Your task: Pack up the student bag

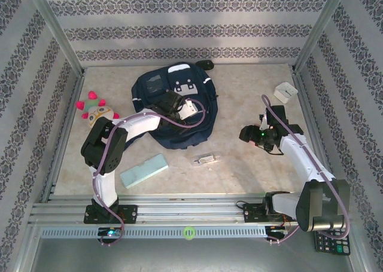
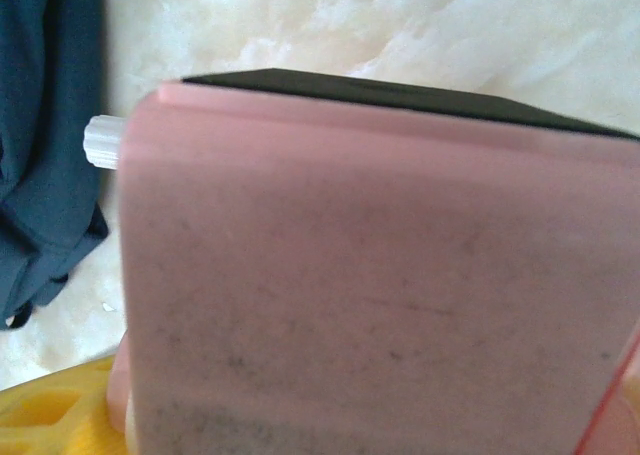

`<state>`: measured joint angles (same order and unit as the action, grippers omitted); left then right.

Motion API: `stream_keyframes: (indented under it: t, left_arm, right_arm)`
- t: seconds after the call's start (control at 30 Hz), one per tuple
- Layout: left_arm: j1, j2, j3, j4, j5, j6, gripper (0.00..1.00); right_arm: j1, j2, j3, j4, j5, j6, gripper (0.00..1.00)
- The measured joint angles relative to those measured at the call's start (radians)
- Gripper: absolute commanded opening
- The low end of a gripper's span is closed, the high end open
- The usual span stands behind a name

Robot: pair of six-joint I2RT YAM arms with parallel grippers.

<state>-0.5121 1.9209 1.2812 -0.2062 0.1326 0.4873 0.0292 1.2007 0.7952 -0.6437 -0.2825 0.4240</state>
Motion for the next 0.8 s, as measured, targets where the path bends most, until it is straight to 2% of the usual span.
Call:
stream_keyframes:
  t: [0.07,0.13,0.23,0.43,0.67,0.8]
  left_arm:
    - [0.002,0.004,0.0,0.015,-0.006,-0.011,0.37]
    - [0.005,-0.009,-0.003,0.024,-0.004,-0.029,0.19]
    - [0.01,-0.056,-0.008,0.021,0.004,-0.08,0.07]
    - [0.024,-0.184,0.044,-0.021,0.042,-0.202,0.02]
    - [0.034,-0.198,0.15,-0.095,0.113,-0.338,0.0]
    - [0.04,-0.198,0.167,-0.105,0.145,-0.39,0.01]
  right_arm:
    - [0.0,-0.014,0.0,0.003,-0.001,0.008,0.69]
    - [0.0,-0.037,-0.002,0.01,-0.004,0.019,0.69]
    - [0.001,-0.079,-0.009,0.019,-0.014,0.045,0.68]
    - [0.051,-0.139,-0.019,0.073,-0.031,0.138,0.68]
    - [0.196,-0.149,-0.019,0.196,-0.045,0.278,0.68]
    - [0.291,-0.105,-0.018,0.281,-0.044,0.367,0.68]
